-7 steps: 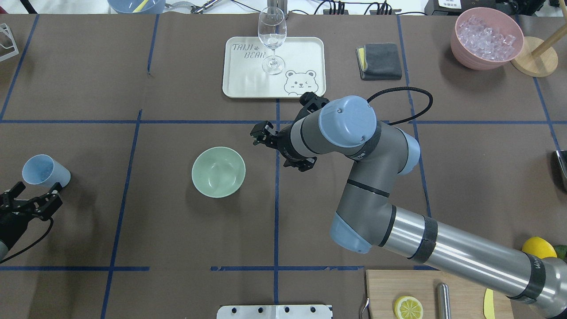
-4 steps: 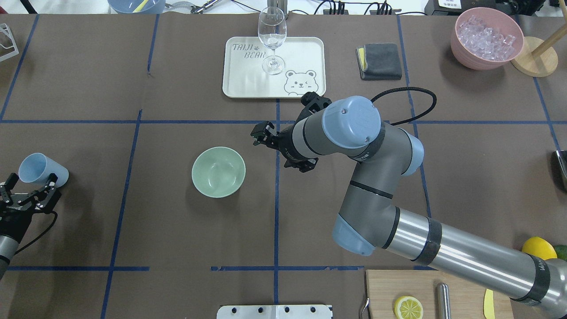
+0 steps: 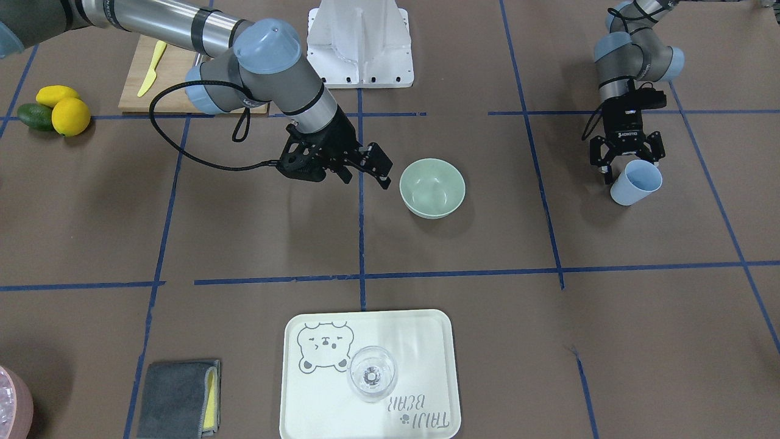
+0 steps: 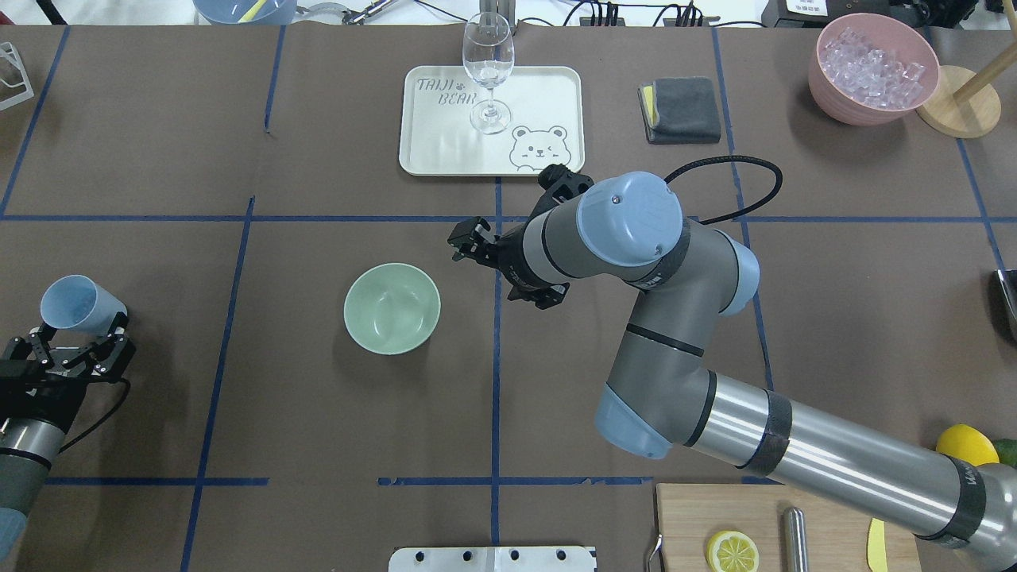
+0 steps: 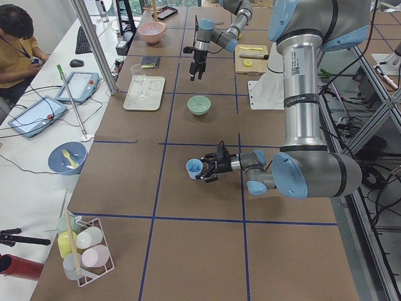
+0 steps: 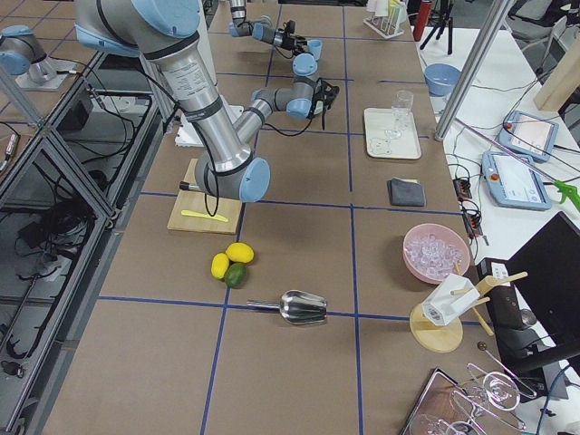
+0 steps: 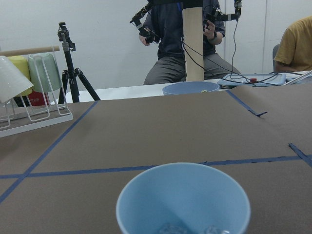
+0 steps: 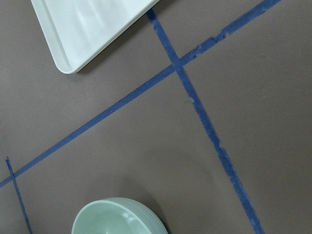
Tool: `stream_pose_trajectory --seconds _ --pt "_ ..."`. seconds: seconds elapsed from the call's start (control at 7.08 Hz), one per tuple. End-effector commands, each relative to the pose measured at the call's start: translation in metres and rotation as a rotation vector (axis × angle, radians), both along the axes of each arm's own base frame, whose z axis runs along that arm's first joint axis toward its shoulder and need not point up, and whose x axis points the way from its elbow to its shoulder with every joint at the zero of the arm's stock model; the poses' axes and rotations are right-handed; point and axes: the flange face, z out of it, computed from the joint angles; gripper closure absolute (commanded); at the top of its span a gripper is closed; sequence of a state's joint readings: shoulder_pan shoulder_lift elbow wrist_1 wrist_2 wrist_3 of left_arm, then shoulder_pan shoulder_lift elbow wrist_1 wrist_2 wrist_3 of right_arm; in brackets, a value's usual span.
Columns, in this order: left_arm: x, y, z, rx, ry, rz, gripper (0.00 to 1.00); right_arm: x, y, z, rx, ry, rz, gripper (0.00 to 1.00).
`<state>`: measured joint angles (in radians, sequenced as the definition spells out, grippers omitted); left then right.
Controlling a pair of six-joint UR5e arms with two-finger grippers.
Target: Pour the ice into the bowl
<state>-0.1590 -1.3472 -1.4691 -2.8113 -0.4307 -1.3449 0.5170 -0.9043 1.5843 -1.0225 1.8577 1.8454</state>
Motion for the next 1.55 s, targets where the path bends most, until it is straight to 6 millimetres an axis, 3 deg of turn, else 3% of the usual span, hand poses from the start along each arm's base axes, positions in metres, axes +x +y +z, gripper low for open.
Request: stream_pose_trajectory --seconds 0.0,0.42,0.57,0.71,0.85,1.13,1.27,1.41 --pt "-0.006 -0.008 0.006 -0.004 -0.017 -0.021 0.02 0.000 0.000 -0.001 0.002 0.000 0.001 0.00" --pt "-0.011 -0.020 0.014 -0.018 -0.033 -0.045 0.03 0.001 0.000 -0.001 0.007 0.000 -0.001 0.00" --pt "-0.009 -0.022 0.013 -0.017 -0.028 -0.048 0.26 0.002 0.001 -0.002 0.009 -0.003 0.001 0.00" --pt "-0.009 -0.022 0.012 -0.019 -0.044 -0.033 0.72 0.003 0.000 -0.002 0.009 -0.003 0.002 0.00" --pt "-0.016 -0.035 0.006 -0.019 -0.095 -0.017 1.00 0.004 -0.001 -0.003 0.011 -0.005 0.004 0.00" --pt "-0.012 -0.045 -0.040 0.107 -0.088 0.068 1.00 0.011 -0.002 -0.007 0.014 -0.014 0.009 0.00" --pt "0.010 -0.066 -0.085 0.185 -0.128 0.061 1.00 0.035 -0.006 0.001 0.019 -0.020 0.030 0.00" --pt "0.020 -0.069 -0.109 0.208 -0.101 0.104 1.00 0.071 -0.010 0.013 0.027 -0.026 0.056 0.00"
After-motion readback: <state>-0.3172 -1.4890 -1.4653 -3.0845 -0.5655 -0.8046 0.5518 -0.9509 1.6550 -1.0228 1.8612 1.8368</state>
